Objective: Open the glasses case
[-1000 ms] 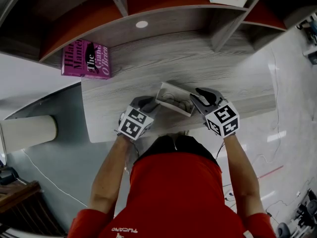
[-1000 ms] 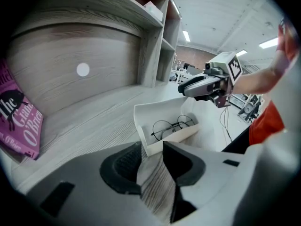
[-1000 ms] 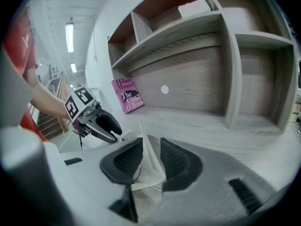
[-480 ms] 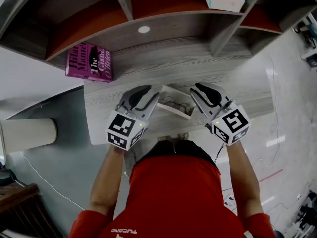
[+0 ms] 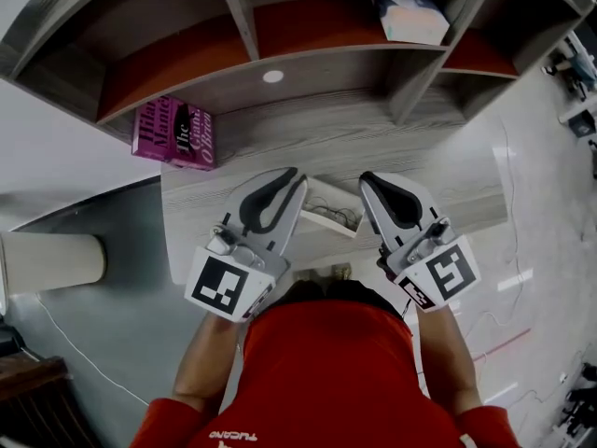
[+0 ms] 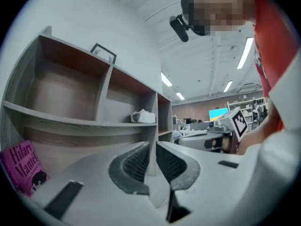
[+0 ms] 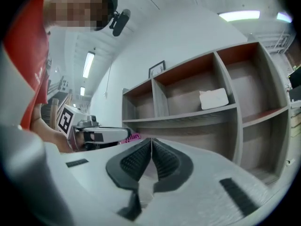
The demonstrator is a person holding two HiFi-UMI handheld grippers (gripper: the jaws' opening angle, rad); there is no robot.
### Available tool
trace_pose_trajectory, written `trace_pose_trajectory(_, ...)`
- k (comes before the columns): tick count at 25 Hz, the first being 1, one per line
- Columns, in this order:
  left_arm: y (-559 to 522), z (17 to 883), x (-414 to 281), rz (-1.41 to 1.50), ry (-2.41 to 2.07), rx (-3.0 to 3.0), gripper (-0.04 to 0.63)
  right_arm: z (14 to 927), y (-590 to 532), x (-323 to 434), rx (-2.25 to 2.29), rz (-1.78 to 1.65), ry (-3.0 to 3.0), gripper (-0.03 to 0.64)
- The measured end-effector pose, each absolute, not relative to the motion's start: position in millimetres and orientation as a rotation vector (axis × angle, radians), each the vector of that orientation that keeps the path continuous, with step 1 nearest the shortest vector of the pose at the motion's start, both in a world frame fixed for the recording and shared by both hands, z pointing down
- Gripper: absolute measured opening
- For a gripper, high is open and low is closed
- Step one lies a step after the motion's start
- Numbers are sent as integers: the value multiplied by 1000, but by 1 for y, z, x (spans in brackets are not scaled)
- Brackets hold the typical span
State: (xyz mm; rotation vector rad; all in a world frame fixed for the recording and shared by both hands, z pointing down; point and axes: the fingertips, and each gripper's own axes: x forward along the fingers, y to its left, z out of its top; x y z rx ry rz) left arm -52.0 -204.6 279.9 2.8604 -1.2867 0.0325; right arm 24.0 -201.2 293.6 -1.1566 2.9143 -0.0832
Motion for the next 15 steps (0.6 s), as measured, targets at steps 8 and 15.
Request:
trace_pose_trajectory(8,-186,260,-46,-39,-1299,2942,15,257,-177,14,-1110,45,2804,5)
trace_pose_trajectory(15,-178,261,-42,-61,-1310,2964,8,257,-161,-1,-1099,84,2800,3)
